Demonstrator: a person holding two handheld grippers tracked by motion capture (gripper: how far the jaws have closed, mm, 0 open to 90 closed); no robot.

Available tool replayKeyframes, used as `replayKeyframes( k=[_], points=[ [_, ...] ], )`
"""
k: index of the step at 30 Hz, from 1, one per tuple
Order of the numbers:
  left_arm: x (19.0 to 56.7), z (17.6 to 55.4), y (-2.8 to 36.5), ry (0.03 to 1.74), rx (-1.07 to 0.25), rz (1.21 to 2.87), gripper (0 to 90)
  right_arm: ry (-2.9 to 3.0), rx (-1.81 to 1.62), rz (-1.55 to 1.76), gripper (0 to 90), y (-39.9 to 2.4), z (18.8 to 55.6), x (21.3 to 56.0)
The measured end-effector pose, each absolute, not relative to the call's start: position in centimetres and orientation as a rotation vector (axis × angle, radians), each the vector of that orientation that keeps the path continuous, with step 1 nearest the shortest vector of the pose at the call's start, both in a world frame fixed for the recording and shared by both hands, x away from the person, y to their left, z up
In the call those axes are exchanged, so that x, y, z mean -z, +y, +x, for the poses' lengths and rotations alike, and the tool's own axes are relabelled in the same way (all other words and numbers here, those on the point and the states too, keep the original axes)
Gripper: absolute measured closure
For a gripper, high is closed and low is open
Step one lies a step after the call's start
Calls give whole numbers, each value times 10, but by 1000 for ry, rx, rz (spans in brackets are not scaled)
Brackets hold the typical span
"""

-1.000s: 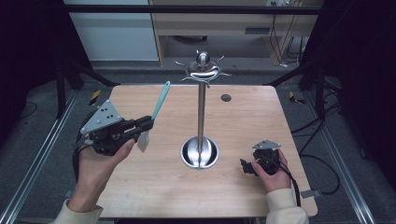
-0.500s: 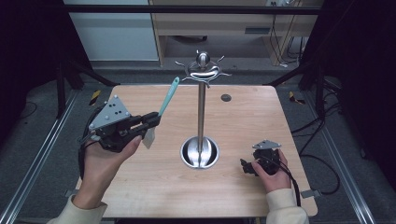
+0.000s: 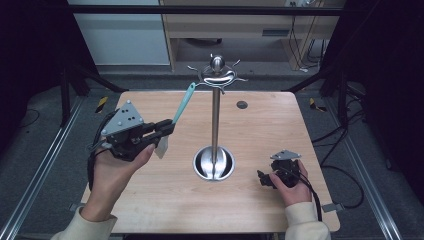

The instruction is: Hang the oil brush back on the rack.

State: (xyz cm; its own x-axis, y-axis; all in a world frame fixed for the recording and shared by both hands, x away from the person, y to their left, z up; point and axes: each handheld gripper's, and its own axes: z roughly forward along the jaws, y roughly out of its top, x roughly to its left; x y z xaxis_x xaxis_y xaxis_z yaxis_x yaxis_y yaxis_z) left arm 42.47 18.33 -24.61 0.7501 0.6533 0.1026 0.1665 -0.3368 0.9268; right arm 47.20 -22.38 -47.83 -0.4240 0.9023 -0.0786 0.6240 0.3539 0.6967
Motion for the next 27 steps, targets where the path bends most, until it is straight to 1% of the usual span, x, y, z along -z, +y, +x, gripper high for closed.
replayKeyframes(
  k=[27],
  points=[
    [251, 438, 173, 640, -542, 1901, 820, 2169, -815, 1323, 81, -224, 472, 478]
  ],
)
